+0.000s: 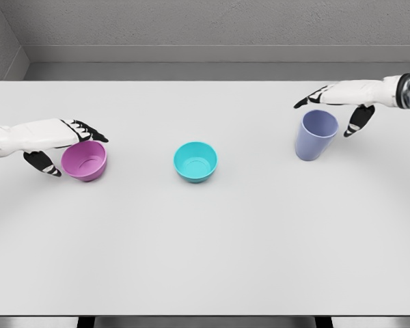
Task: Stacking bowl and cup with both arms
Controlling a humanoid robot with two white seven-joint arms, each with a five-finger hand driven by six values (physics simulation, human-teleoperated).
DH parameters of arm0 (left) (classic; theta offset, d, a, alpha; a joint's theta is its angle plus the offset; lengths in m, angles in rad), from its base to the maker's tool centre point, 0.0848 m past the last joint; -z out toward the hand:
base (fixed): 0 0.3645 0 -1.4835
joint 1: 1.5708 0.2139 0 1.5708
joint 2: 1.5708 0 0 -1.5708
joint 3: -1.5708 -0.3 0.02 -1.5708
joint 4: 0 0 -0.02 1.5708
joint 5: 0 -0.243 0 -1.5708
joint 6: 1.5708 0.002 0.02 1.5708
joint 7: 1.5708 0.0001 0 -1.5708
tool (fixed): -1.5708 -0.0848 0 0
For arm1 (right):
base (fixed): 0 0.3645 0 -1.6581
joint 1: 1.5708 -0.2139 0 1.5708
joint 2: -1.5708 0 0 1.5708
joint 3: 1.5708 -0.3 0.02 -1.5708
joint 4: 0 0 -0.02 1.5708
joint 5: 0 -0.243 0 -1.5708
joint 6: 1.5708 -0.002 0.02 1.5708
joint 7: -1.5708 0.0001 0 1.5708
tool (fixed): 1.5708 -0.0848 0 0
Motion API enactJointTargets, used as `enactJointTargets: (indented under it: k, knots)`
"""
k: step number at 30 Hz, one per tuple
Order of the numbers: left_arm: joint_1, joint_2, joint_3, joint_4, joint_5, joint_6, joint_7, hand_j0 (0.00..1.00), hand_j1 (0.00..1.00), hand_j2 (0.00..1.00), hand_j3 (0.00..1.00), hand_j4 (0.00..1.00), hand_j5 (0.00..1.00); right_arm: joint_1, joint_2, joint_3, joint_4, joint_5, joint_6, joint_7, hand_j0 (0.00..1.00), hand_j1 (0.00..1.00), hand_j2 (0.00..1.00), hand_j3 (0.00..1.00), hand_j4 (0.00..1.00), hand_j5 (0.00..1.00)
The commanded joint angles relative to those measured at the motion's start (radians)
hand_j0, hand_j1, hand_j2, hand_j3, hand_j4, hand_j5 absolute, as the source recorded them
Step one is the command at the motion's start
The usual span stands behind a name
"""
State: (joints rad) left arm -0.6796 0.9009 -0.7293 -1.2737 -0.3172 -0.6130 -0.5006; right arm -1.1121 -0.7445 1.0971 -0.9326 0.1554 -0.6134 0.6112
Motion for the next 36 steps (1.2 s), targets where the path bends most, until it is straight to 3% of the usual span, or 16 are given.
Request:
enactJointTargets:
  k: [1,36]
  knots:
    - [0.000,0.000,0.001,0.001,-0.002,0.002,0.001,1.00,1.00,1.00,1.00,1.00,1.00,0.002,0.000,0.003,-0.009,-0.005,0.003,0.000,1.00,1.00,1.00,1.00,1.00,1.00]
    - [0.002,-0.036,-0.013,0.025,-0.022,0.002,0.007,1.00,1.00,1.00,1.00,1.00,1.00,0.003,0.036,0.032,0.015,-0.007,0.003,0.000,1.00,1.00,1.00,1.00,1.00,1.00]
